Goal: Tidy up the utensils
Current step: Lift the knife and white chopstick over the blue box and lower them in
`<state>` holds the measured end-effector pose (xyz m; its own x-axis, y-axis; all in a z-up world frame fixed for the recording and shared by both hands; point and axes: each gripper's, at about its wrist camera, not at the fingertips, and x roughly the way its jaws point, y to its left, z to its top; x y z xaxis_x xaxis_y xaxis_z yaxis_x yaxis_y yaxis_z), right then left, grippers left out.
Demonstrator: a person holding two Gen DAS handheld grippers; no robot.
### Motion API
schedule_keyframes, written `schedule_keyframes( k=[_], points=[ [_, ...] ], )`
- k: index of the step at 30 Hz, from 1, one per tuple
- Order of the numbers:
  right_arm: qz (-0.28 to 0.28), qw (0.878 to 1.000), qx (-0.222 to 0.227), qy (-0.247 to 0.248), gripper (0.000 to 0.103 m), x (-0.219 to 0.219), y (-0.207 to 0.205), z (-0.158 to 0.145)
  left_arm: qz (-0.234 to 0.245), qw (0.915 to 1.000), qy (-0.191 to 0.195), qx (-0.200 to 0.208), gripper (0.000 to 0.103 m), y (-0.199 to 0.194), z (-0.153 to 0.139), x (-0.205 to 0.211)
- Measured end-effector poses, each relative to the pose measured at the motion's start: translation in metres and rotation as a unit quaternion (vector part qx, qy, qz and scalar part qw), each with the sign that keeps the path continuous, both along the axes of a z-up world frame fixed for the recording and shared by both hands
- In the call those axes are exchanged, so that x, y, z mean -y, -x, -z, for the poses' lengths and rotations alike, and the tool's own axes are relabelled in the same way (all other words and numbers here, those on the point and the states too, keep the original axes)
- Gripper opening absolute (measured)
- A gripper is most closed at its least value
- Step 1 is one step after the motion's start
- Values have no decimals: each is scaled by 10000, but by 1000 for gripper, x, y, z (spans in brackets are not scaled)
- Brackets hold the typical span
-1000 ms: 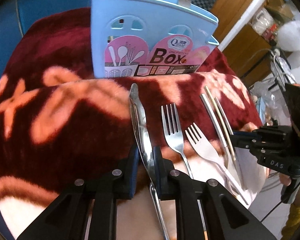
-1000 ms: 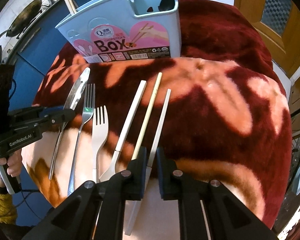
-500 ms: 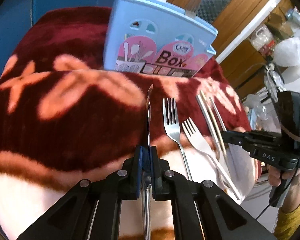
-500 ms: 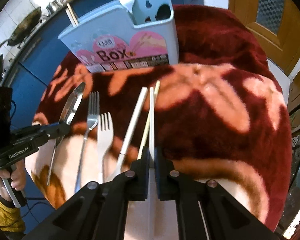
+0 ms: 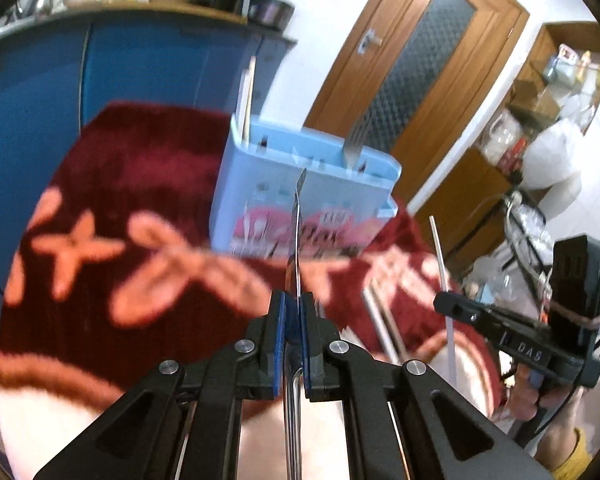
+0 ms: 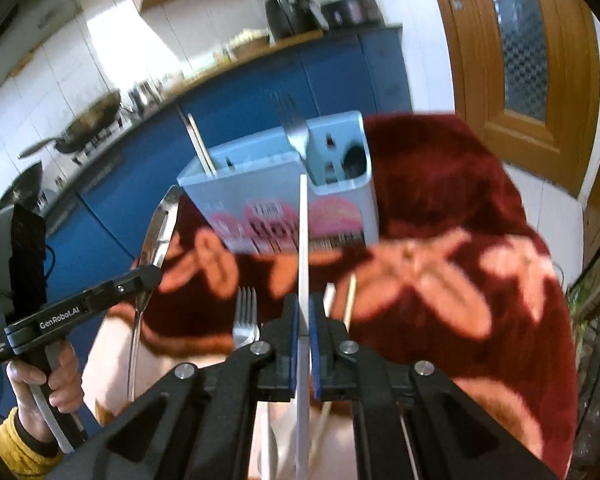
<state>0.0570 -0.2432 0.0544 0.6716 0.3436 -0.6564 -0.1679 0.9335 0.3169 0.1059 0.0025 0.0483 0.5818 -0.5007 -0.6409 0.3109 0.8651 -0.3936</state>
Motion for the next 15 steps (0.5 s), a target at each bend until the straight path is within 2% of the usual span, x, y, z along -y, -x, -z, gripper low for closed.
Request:
schedule_keyframes(
  k=[6,15],
  points=[
    [70,9969,784,-59,7,-1,5,-24,-241,9973,360,596,7,-8,-25,-1],
    [170,9922,1231,-109,7,1,-10,-33,-613,9883,382,1347,7,-28,-54,3]
  ],
)
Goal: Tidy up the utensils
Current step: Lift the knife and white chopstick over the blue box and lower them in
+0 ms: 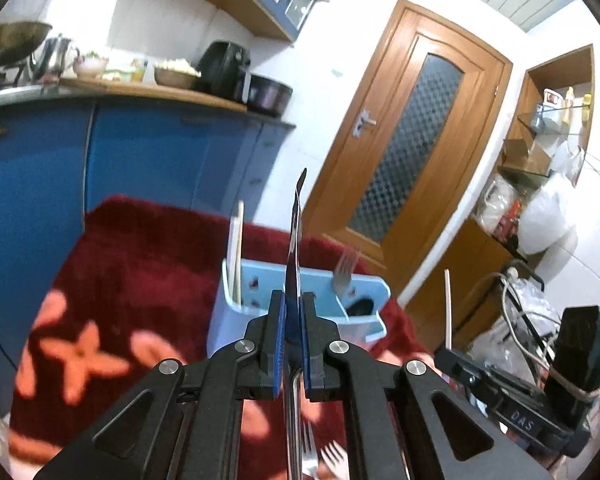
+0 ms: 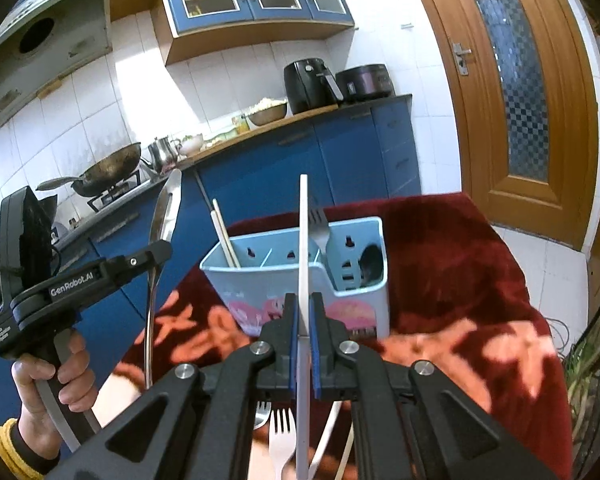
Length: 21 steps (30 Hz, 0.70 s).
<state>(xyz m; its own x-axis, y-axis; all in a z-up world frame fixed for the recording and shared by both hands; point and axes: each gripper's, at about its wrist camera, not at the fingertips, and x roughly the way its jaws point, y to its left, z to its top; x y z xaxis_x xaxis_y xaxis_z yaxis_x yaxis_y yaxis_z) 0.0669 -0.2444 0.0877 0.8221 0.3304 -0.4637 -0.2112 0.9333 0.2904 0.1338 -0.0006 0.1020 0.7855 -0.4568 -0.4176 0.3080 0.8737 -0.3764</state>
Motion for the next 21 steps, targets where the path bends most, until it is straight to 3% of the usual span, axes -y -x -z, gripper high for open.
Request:
schedule_keyframes(
  k=[10,21],
  points=[
    [73,9995,292,-50,7,6,-27,-6,-367,9973,4,631,7,-25,-23,5],
    [240,9959,846,220,7,4,-55,-25,-732,9905,80,1162,7,-50,-32,9]
  ],
)
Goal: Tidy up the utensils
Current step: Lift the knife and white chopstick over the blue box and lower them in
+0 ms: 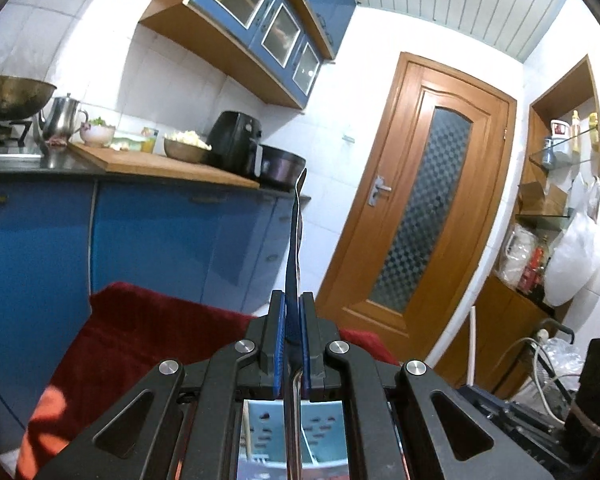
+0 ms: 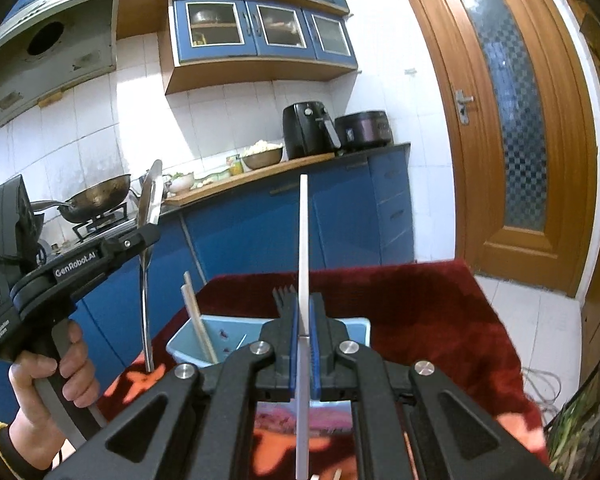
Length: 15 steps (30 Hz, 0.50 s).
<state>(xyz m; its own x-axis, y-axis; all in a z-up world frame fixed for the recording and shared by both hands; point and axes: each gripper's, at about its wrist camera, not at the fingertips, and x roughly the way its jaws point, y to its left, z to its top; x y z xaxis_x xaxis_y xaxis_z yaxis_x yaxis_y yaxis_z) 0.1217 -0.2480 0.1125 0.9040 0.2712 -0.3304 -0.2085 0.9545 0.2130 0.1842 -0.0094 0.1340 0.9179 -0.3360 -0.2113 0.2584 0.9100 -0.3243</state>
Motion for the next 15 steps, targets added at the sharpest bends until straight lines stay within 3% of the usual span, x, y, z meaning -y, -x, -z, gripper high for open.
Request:
schedule_keyframes(
  k=[10,15],
  points=[
    [160,9989,439,-90,7,2,-36,4,-423,9979,-201,446,7,-15,13,9],
    [196,9980,580,-123,7,2,-49,14,-498,9977,-116,444,7,-22,28,8]
  ],
)
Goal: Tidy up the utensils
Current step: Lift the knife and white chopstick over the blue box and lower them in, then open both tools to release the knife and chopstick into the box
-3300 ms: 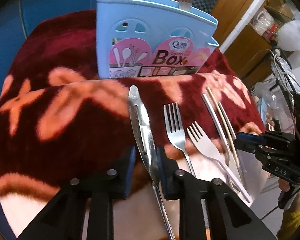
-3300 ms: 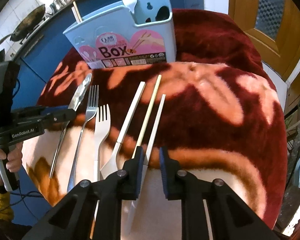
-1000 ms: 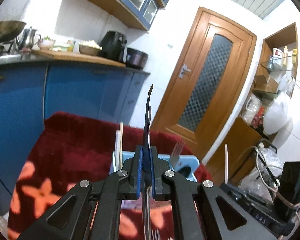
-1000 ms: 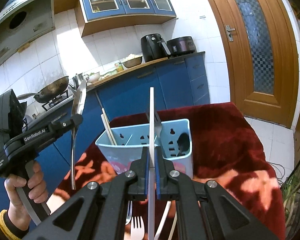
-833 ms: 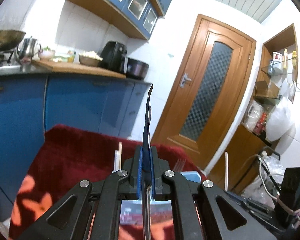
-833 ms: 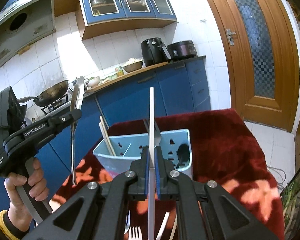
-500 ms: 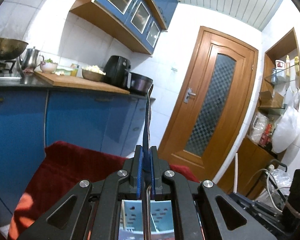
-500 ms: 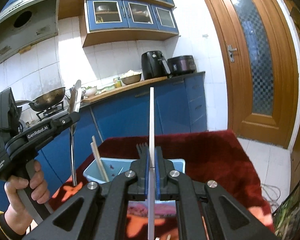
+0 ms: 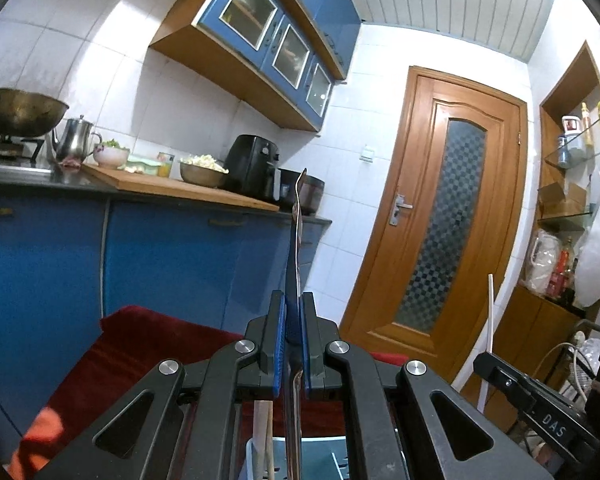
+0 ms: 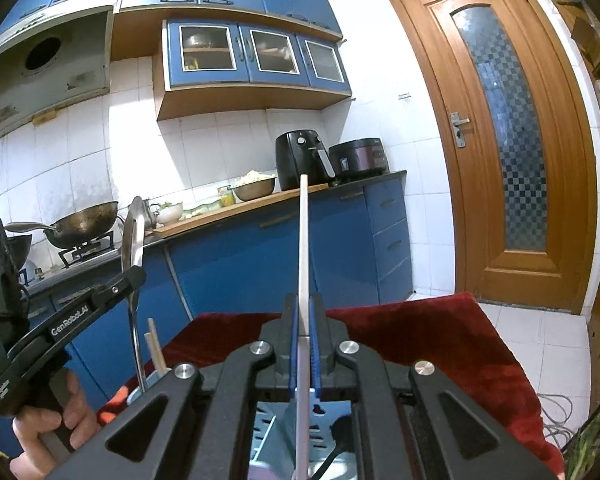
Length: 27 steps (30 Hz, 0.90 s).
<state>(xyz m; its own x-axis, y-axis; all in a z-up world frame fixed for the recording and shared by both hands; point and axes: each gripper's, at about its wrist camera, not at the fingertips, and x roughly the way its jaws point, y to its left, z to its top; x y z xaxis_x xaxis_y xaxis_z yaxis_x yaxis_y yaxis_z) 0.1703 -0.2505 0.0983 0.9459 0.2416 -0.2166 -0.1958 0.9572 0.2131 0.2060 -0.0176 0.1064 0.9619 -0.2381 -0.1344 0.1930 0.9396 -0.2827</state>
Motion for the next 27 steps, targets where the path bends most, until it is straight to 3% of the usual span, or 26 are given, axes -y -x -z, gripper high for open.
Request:
schedule_keyframes(
  k=[8,19,22,27],
  points=[
    [-18,9998,33,204,7,-5,-6,11,-30,9999,-19,121,7,-1,16,4],
    [-170,9981,-245,536,7,-18,-11,25,-127,9997,-215,40,7,-2,33,12],
    [-144,9977,-259,612,16,-20,-11,27,-142,9994,-305,66,8,-2,34,15],
    [-146,9979,-249,581,23,-19,-10,27,-70,9991,-395,117,28,1,31,20]
  ],
)
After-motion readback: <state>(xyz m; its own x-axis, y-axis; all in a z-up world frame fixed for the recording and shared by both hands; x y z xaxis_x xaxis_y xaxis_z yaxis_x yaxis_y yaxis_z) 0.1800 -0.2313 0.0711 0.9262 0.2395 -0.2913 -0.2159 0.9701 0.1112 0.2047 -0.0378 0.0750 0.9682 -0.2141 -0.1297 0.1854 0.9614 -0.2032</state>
